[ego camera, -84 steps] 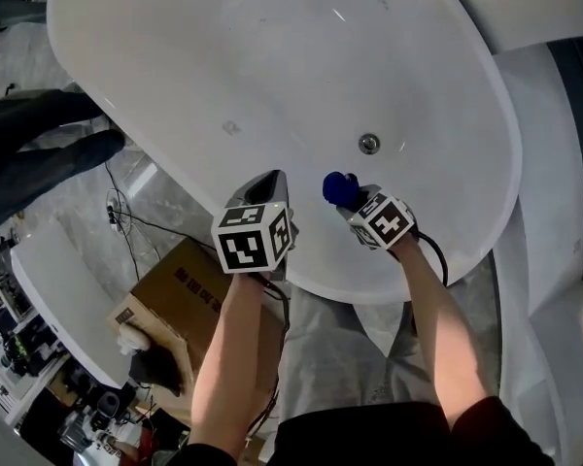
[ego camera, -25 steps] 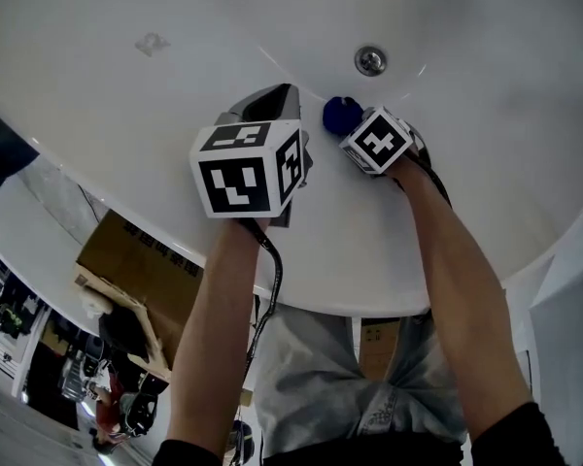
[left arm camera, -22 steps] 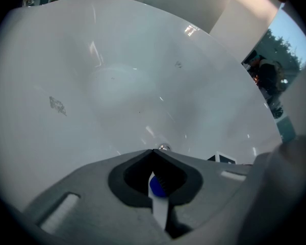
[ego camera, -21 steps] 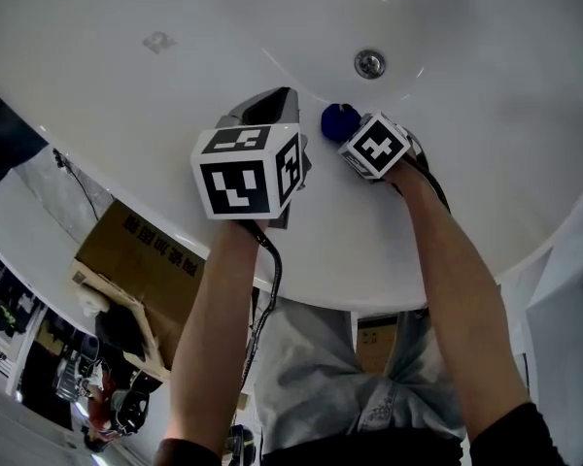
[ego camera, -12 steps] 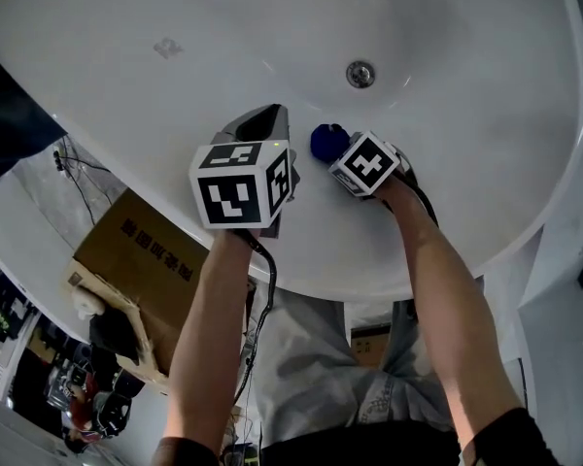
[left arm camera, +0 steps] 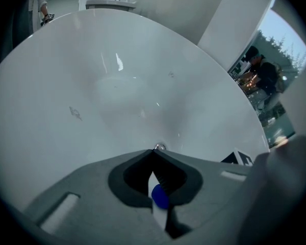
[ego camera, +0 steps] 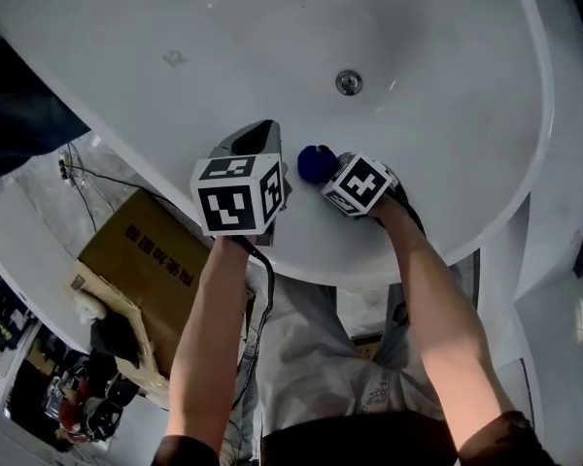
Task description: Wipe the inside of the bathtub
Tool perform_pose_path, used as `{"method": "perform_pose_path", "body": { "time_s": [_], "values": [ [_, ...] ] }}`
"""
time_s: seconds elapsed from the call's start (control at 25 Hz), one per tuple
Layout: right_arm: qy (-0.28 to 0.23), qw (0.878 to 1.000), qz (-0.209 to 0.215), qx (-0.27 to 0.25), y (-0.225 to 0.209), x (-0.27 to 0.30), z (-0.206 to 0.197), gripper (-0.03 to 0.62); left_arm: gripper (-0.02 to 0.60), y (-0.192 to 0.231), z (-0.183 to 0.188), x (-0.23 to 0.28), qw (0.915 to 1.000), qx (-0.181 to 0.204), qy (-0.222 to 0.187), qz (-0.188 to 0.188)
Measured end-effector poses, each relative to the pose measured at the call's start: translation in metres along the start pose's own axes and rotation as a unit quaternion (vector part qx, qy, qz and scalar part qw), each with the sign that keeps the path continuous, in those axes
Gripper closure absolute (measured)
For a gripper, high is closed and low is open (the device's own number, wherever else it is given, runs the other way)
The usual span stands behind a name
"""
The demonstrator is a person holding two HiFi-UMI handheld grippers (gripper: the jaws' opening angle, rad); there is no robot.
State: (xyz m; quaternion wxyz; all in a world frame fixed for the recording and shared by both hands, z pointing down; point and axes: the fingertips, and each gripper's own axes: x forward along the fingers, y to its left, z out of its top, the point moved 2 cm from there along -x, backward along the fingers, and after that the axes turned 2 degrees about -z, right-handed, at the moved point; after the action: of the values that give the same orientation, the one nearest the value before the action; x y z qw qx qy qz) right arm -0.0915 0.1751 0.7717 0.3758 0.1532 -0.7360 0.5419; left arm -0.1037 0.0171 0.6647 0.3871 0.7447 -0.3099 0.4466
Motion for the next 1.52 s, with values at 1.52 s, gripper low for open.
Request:
{"method": "perform_pose_path", "body": {
  "time_s": [1.52],
  "values": [
    [0.009,0.993,0.092,-0.077,0.163,-0.117,-0.021,0.513,0.577,-0.036,0.008,-0.152,0.9969,-0.045,-0.039,0.052]
  ]
}}
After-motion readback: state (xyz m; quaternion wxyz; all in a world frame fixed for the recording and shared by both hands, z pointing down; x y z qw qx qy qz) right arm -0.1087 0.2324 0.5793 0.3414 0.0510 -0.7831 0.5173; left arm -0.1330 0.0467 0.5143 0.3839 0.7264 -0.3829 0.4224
